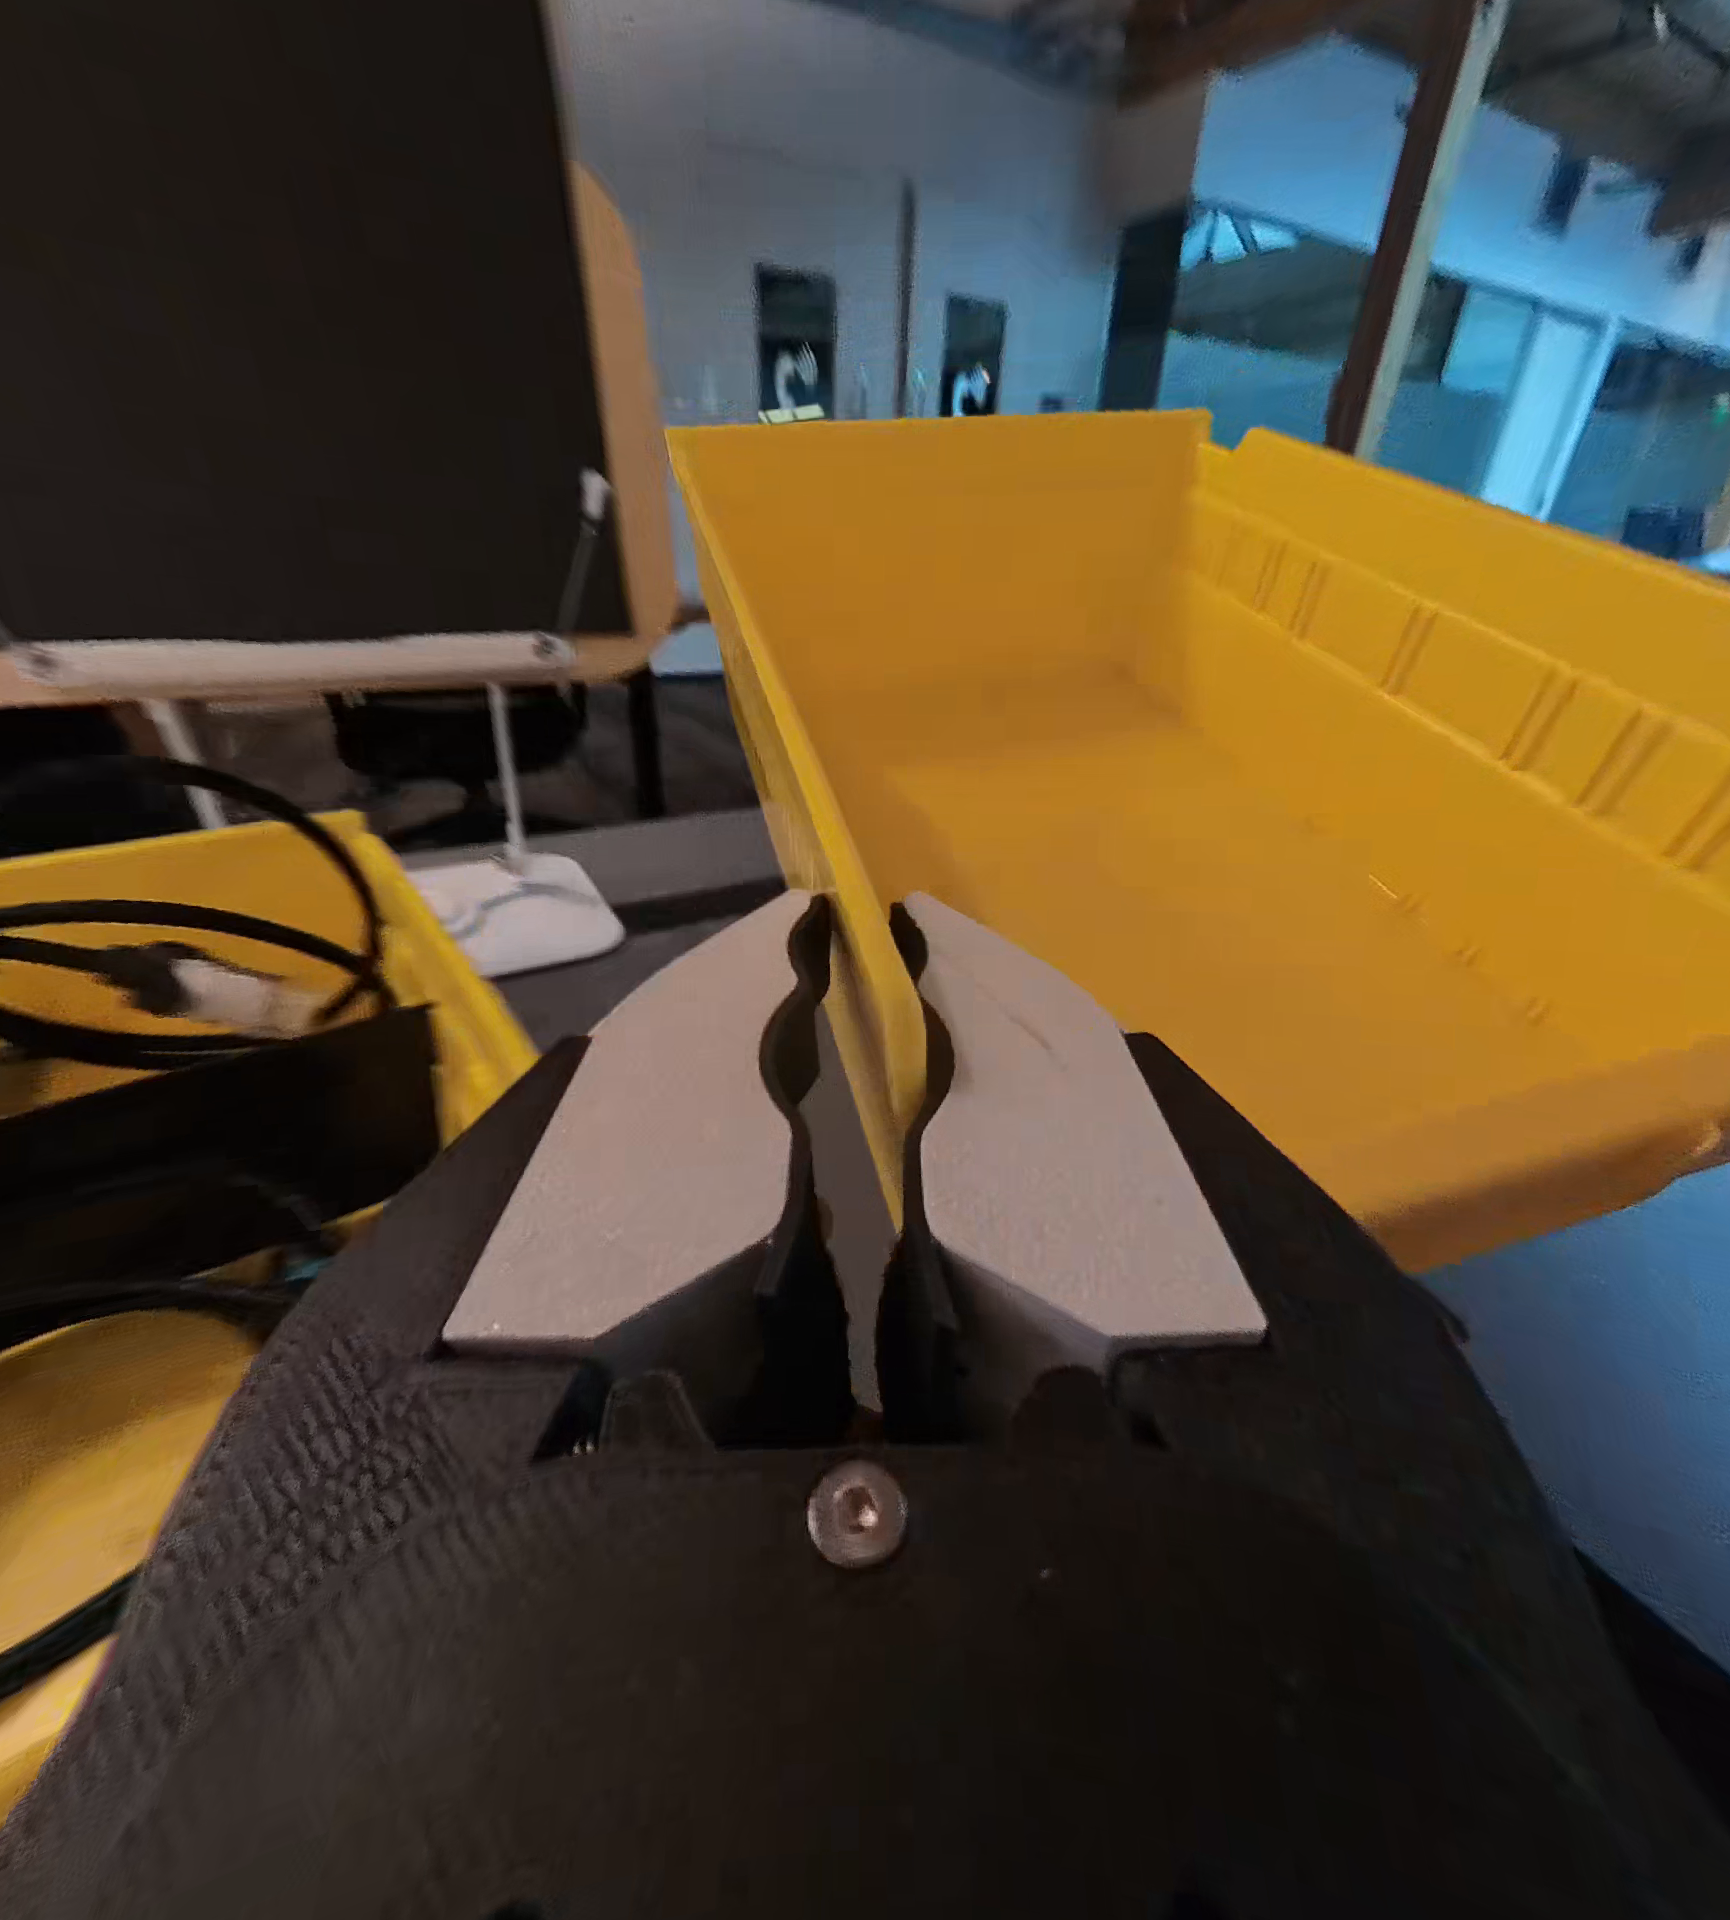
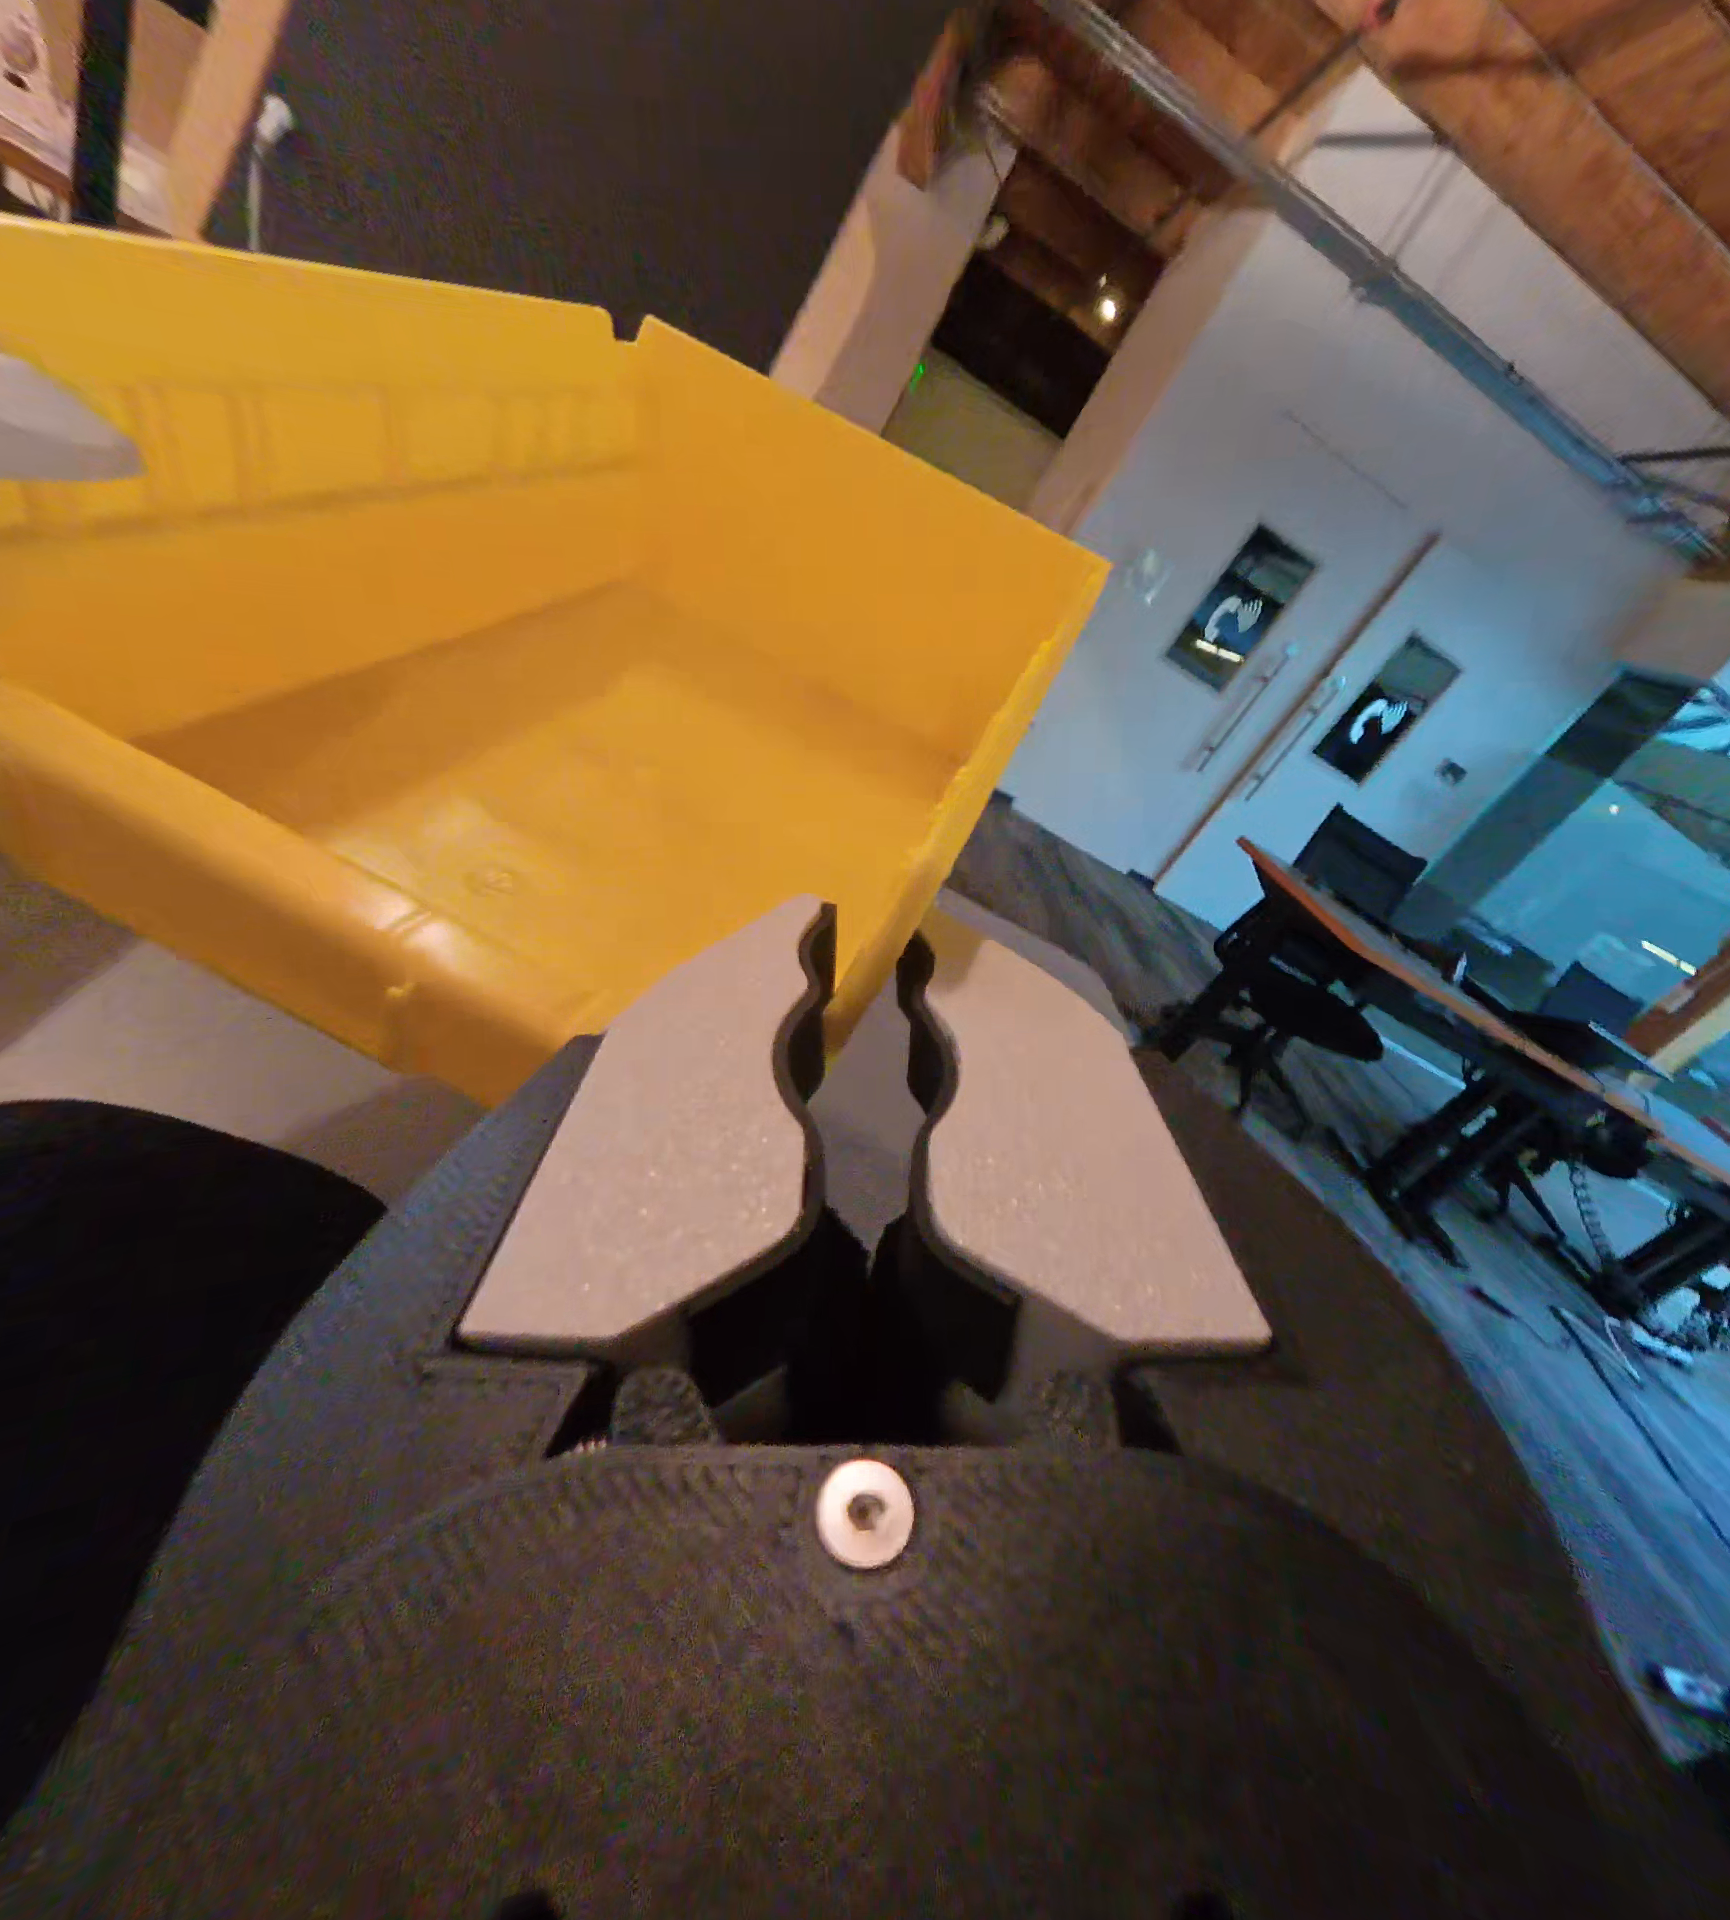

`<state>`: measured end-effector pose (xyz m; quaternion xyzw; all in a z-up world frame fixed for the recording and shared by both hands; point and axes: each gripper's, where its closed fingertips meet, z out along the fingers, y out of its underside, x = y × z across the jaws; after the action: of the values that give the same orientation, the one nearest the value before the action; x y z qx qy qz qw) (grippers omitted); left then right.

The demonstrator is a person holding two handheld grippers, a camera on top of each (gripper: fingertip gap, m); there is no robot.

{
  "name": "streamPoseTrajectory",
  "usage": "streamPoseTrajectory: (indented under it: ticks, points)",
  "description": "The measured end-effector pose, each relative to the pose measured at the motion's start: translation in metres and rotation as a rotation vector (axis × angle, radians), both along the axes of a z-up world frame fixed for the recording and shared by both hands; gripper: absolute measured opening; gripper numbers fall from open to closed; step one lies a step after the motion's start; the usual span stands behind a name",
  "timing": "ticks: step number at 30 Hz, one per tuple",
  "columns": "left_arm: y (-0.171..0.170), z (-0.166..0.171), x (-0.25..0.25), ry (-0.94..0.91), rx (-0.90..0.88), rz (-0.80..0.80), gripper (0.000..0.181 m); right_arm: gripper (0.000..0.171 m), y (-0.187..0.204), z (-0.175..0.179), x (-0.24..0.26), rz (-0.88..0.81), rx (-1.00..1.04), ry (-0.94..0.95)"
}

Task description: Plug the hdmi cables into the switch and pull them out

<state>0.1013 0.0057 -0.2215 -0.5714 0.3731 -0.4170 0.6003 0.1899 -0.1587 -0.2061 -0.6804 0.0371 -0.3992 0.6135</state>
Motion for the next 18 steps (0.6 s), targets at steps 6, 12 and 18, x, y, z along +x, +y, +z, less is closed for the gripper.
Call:
streamPoseTrajectory:
  ticks: [6,12,18]
  points:
    - [-0.012,-0.043,0.058,0.153,-0.045,-0.094,0.012,0.010,-0.016,-0.053,0.053,-0.094,-0.053,0.155]
    - [-0.011,-0.072,0.076,0.205,-0.053,-0.155,0.021,0.011,-0.013,-0.089,0.069,-0.097,-0.061,0.272]
    - [-0.029,-0.049,0.057,0.195,0.145,-0.243,0.054,0.022,-0.016,-0.090,0.076,-0.067,0.022,0.329]
